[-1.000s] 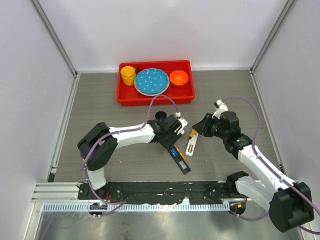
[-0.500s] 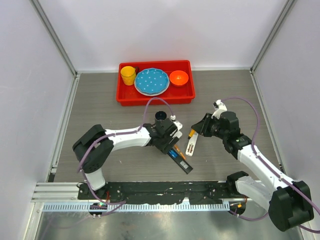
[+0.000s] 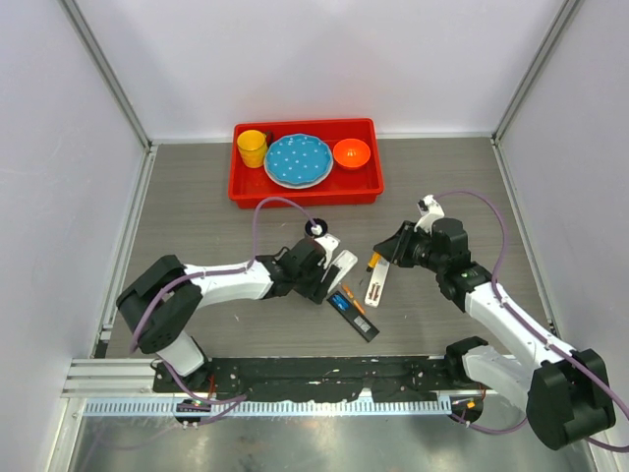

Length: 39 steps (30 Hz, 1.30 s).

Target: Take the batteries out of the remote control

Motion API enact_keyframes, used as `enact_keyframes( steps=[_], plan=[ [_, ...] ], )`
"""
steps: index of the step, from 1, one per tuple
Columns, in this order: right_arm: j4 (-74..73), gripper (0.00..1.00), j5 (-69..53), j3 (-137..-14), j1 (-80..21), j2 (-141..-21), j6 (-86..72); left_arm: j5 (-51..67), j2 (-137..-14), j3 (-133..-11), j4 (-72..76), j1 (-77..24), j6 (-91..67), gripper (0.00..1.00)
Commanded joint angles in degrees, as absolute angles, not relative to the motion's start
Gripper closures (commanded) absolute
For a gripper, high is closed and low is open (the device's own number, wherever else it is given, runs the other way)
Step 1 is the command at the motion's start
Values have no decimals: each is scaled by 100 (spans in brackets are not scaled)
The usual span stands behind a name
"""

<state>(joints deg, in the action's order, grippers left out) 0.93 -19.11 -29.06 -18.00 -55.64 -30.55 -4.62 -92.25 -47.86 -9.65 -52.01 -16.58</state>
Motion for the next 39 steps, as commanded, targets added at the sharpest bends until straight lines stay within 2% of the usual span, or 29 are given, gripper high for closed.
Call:
enact_keyframes(
  steps=[1,12,19,23,26,30,35,39],
  plan=[
    [553,99,-2004,-2927,-1784,-5616,-3164,-115,-9228,-4597,298,-5212,-2004,32],
    [694,99,-2057,-2953,-1784,-5792,-3208,53,-9615,-4456,852,-5335,-2074,33],
    [738,99,-2066,-2979,-1784,-5827,-3191,-754,-9984,-4641,712,-5440,-2206,35],
    [686,99,-2065,-2997,-1784,-5810,-3182,-993,-9871,-4562,545,-5440,-2206,40],
    [712,99,-2057,-2980,-1784,-5827,-3190,-1247,-9669,-4448,405,-5432,-2215,40],
    [764,99,-2083,-2988,-1784,-5862,-3217,-1582,-9492,-4412,106,-5440,-2215,33],
    [809,99,-2092,-2962,-1784,-5889,-3234,-1591,-9448,-4351,158,-5432,-2206,31],
    [940,99,-2074,-2918,-1784,-5915,-3278,-1126,-9562,-4307,588,-5432,-2005,31]
  ],
)
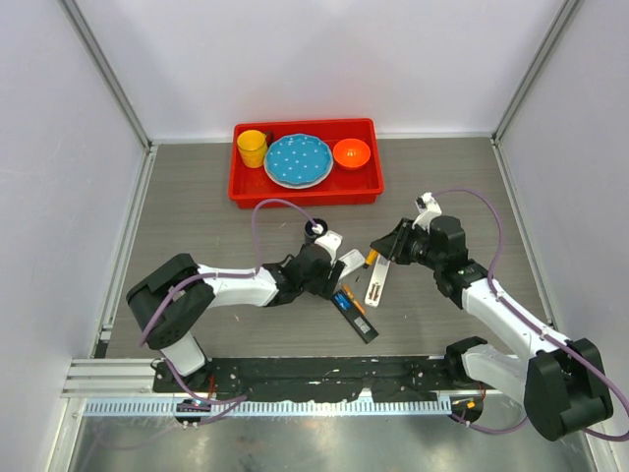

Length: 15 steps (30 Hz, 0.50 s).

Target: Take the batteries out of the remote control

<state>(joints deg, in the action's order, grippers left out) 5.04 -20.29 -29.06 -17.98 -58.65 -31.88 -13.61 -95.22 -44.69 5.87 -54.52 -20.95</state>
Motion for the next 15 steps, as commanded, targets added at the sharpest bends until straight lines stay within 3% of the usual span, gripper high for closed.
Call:
enact_keyframes(
  steps=[1,7,10,13,15],
  plan=[
    [984,99,-2066,-2901,-1784,-5950,-3287,-1064,-9606,-4315,650,-5432,-1952,31],
    [1081,99,-2074,-2918,-1784,-6073,-3305,-1046,-9817,-4509,756,-5423,-1644,29],
    [1116,99,-2074,-2935,-1784,-6091,-3322,-880,-9852,-4544,773,-5432,-1556,33],
    [1134,99,-2057,-2927,-1784,-6108,-3314,-712,-9809,-4474,826,-5432,-1538,44],
    [1178,99,-2048,-2944,-1793,-6178,-3313,-598,-9782,-4430,826,-5423,-1564,56]
  ],
)
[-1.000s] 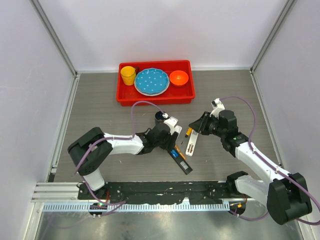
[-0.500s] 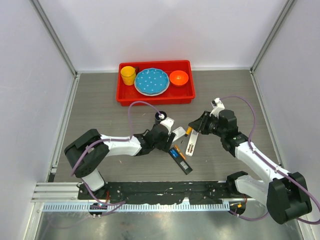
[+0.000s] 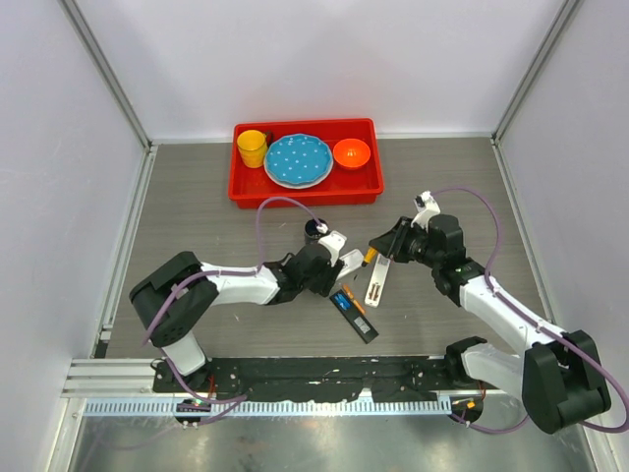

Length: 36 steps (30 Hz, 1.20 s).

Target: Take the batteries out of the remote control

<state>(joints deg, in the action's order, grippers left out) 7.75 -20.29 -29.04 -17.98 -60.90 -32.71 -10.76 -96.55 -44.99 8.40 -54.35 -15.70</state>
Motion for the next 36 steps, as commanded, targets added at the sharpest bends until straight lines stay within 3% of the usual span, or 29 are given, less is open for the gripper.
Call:
enact_keyframes(
  steps=[1,2,5,16,23,28,32,36],
  plan=[
    [1186,99,-2065,-2953,-1784,-6196,-3322,-563,-9756,-4412,809,-5423,-1573,60],
    [1213,99,-2065,-2962,-1784,-6222,-3331,-467,-9686,-4377,774,-5432,-1608,67],
    [1335,99,-2074,-2979,-1784,-6337,-3340,-396,-9485,-4281,738,-5432,-1661,75],
    [1793,99,-1715,-3242,-2231,-6846,-3393,-659,-8755,-3753,431,-5449,-2135,75],
    [1898,99,-1249,-3498,-2759,-7145,-3270,-686,-8631,-3498,492,-5546,-2294,62],
    [1951,99,-1002,-3673,-2935,-7259,-3208,-615,-8587,-3516,475,-5590,-2241,61],
    [1907,99,-862,-3823,-3093,-7409,-3120,-624,-8473,-3472,439,-5634,-2232,45],
    [1863,99,-791,-3876,-3199,-7462,-3094,-624,-8367,-3393,475,-5643,-2241,40]
  ],
)
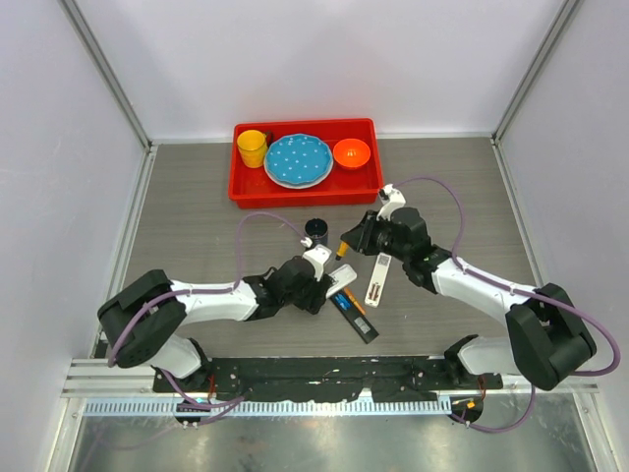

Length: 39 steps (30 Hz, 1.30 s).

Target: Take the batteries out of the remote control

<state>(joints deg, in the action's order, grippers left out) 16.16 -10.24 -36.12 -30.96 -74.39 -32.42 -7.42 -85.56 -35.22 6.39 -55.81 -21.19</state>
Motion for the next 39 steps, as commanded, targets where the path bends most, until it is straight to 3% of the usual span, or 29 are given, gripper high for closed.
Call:
enact_keyframes(
  steps=[1,12,25,39],
  plan=[
    [1863,99,-765,-3876,-3199,-7453,-3085,-511,-8385,-3384,536,-5634,-2233,39],
    [1311,99,-466,-3955,-3322,-7234,-2699,-439,-8640,-3472,545,-5766,-2197,39],
    [1134,99,-44,-3938,-3709,-7146,-2127,-413,-8710,-3498,571,-5774,-2162,63],
    [1168,99,-88,-3859,-3806,-7119,-1960,-431,-8789,-3533,545,-5774,-2153,67]
  ],
)
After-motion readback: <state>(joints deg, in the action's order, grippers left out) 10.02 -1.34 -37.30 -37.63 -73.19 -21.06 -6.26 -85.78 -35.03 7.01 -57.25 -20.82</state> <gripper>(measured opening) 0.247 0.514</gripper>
